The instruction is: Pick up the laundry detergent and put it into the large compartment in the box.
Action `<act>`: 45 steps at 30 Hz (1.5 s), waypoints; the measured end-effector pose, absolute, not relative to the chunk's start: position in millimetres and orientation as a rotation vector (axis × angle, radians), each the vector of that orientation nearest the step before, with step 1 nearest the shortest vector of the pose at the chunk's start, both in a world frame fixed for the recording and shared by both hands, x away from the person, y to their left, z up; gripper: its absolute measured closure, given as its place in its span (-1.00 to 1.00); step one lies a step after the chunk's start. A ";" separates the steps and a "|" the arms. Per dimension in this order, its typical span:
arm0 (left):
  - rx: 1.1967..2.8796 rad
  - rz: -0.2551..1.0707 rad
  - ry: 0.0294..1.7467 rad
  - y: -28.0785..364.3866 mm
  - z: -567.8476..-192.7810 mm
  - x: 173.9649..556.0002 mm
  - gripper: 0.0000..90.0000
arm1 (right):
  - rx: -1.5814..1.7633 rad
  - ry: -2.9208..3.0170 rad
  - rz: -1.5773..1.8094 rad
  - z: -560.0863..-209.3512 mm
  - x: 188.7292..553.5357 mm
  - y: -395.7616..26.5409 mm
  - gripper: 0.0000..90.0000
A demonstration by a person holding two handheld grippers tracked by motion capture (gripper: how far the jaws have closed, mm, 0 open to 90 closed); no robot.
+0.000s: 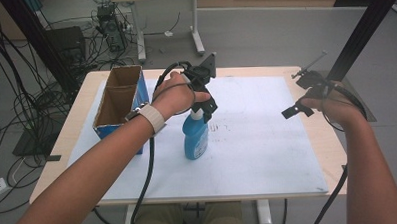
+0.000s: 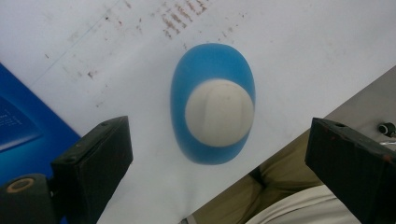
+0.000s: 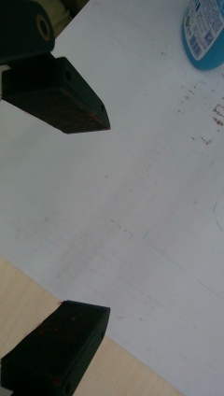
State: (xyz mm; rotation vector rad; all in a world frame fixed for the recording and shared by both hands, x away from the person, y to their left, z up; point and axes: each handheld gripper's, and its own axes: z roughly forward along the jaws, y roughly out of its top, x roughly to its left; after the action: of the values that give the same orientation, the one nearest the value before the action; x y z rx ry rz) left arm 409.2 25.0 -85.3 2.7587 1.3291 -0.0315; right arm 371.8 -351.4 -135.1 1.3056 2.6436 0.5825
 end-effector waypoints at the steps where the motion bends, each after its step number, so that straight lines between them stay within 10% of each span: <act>1: 2.758 -0.034 1.328 25.2 -85.3 409.4 -0.83 | 1.306 2.643 0.581 -134.9 371.8 -351.2 -0.79; 45: 2.734 -0.037 1.351 25.9 -90.9 407.6 -0.82 | 1.315 2.653 0.587 -137.9 372.0 -352.2 -0.79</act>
State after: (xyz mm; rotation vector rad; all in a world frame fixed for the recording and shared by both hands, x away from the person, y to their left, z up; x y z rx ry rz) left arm 407.6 25.9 -90.9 2.7336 1.3513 -0.0371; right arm 372.0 -352.2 -137.9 1.3152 2.6535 0.5871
